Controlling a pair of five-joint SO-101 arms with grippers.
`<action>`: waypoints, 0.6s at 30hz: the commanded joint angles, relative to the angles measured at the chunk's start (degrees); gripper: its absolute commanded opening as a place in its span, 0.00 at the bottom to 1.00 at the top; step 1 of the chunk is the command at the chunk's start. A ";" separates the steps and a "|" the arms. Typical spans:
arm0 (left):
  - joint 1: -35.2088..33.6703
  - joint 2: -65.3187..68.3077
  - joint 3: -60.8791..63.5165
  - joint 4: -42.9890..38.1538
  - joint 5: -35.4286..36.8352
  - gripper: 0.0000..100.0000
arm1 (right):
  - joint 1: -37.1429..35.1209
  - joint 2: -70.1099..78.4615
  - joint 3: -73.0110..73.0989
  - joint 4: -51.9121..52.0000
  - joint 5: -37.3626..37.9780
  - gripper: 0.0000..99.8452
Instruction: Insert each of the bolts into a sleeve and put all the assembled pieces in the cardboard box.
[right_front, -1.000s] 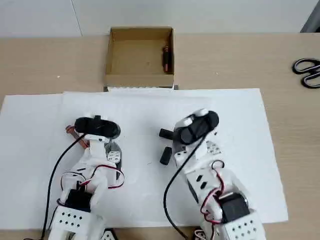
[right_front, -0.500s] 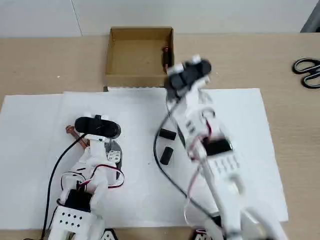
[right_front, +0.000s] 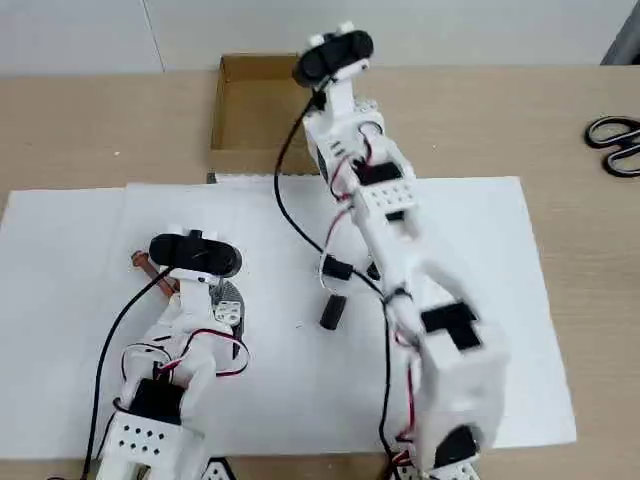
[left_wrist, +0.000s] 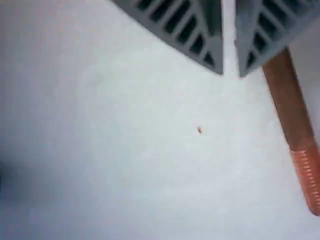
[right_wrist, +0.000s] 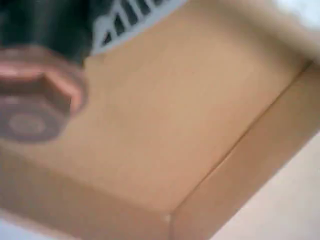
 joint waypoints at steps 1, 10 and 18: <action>0.26 -0.35 -0.13 -1.41 0.18 0.01 | 0.22 9.01 -17.23 -1.71 0.53 0.00; 0.35 -0.35 -0.13 -1.05 2.90 0.01 | 0.13 26.86 -35.25 -1.54 0.70 0.01; 0.44 -0.35 -0.13 -1.05 3.16 0.01 | -0.92 27.21 -35.78 5.41 2.73 0.17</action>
